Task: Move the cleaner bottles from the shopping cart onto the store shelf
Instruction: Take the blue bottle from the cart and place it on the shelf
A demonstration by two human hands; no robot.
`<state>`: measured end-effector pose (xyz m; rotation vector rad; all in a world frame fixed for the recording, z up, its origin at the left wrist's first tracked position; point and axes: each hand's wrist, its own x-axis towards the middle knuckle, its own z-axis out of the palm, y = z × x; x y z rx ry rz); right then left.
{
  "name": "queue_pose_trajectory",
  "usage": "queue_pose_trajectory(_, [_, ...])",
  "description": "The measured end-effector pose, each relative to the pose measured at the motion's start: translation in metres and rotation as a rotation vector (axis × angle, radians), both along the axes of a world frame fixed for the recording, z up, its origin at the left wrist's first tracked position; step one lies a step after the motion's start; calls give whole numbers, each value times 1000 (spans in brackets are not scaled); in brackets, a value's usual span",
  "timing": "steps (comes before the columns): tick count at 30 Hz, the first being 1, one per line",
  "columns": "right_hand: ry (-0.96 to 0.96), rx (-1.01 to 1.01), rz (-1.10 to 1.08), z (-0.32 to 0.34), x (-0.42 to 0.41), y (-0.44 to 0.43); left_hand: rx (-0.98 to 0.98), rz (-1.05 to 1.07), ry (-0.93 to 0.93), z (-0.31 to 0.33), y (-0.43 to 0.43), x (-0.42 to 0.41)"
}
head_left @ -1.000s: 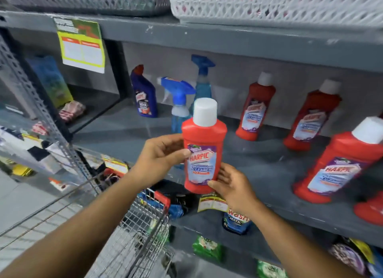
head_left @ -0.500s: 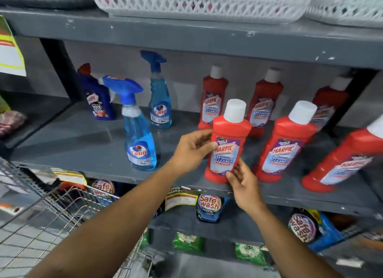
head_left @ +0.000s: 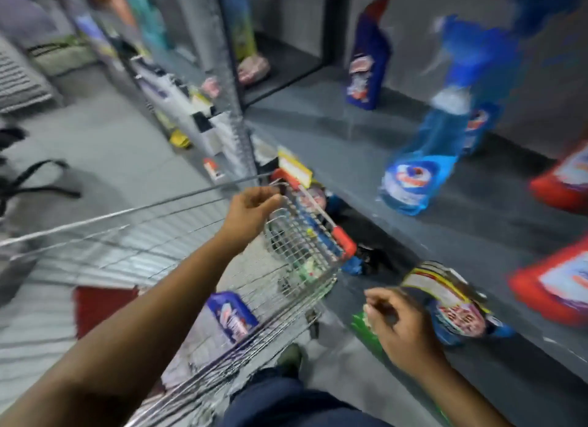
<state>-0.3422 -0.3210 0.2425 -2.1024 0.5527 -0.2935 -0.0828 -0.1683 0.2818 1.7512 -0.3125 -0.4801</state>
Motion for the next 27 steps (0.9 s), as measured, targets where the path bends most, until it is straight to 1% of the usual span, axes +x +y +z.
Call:
queue_pose_trajectory(2, [8,-6,179,0,56,20,136,206,100,-37,61,29])
queue_pose_trajectory(3, [28,-14,233,1,82,27,195,277,168,-56,82,39])
queue_pose_trajectory(4, [74,6,303,-3,112,38,260,345,277,-76,108,45])
queue_pose_trajectory(6, [246,29,458,-18,167,62,345,428,487,-124,150,48])
queue_pose_trajectory(8, [444,-11,601,-47,214,85,412,410,636,-163,179,37])
queue_pose_trajectory(10, [627,-42,708,-87,250,107,466,428,648,-189,196,26])
queue_pose_trajectory(11, [705,-63,750,-108,262,118,434,479,676,-201,200,23])
queue_pose_trajectory(12, [766,-90,786,-129,272,127,356,540,733,-206,202,18])
queue_pose_trajectory(15, [906,-134,860,-178,286,144,292,573,827,-245,210,15])
queue_pose_trajectory(17, [1003,-102,867,-207,288,152,285,544,853,-265,210,14])
queue_pose_trajectory(19, [1064,-90,873,-233,291,160,313,507,893,-283,206,10])
queue_pose_trajectory(21, [1123,-78,878,-252,293,166,298,482,934,-297,197,6])
queue_pose_trajectory(24, [1151,-15,866,-268,293,175,316,541,959,-321,193,-4])
queue_pose_trajectory(27, [1120,47,788,-278,286,180,279,593,989,-332,188,-11])
